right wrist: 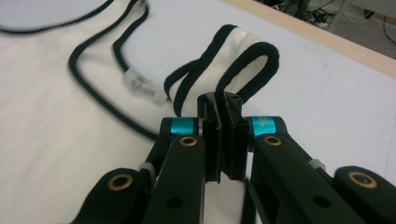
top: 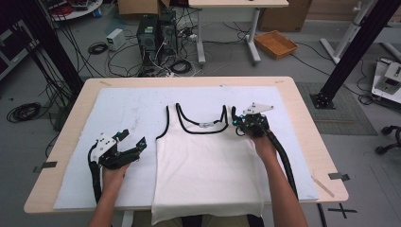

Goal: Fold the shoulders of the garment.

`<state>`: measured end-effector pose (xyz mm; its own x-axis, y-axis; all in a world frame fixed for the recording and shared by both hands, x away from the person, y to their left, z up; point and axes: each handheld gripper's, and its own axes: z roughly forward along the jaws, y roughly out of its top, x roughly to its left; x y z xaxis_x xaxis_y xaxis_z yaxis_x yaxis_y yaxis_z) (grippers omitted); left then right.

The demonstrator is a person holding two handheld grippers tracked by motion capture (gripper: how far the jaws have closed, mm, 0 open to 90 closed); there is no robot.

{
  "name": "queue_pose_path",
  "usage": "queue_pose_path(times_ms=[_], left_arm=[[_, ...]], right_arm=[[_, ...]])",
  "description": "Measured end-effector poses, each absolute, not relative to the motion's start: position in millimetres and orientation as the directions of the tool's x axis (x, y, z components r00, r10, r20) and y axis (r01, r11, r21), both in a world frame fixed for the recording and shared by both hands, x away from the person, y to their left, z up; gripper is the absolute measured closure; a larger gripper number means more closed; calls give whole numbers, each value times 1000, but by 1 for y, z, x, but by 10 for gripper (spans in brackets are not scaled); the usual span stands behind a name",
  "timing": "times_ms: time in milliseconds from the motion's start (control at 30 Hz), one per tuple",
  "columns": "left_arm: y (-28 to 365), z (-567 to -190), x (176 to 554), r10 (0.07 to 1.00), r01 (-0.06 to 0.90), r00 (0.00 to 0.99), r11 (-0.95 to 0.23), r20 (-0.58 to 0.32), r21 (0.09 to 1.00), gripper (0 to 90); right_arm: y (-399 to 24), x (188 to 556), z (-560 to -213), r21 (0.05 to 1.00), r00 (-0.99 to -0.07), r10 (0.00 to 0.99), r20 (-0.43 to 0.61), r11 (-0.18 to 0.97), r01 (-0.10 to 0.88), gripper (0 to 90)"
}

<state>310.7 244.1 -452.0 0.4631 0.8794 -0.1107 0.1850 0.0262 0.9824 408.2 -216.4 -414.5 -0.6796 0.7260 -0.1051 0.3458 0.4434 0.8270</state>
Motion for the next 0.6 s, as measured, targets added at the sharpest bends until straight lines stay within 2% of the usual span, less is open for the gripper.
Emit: queue_pose_path(times_ms=[300, 400, 433, 500, 600], left_arm=[[243, -452, 309, 879, 190, 465, 20, -108, 982, 206], [243, -452, 309, 879, 191, 463, 22, -110, 981, 206], [243, -452, 309, 879, 191, 463, 22, -110, 981, 207], [243, -452, 309, 879, 192, 465, 15, -104, 981, 207], [243, -452, 309, 879, 192, 465, 14, -104, 981, 206]], right_arm=[[-220, 372, -427, 800, -726, 666, -172, 525, 292, 865], [-227, 355, -429, 808, -739, 654, -160, 517, 282, 667], [-227, 355, -429, 808, -739, 654, -160, 517, 282, 667], [-238, 343, -427, 849, -729, 676, -111, 446, 285, 585], [-241, 338, -425, 865, -719, 689, -86, 411, 290, 545]])
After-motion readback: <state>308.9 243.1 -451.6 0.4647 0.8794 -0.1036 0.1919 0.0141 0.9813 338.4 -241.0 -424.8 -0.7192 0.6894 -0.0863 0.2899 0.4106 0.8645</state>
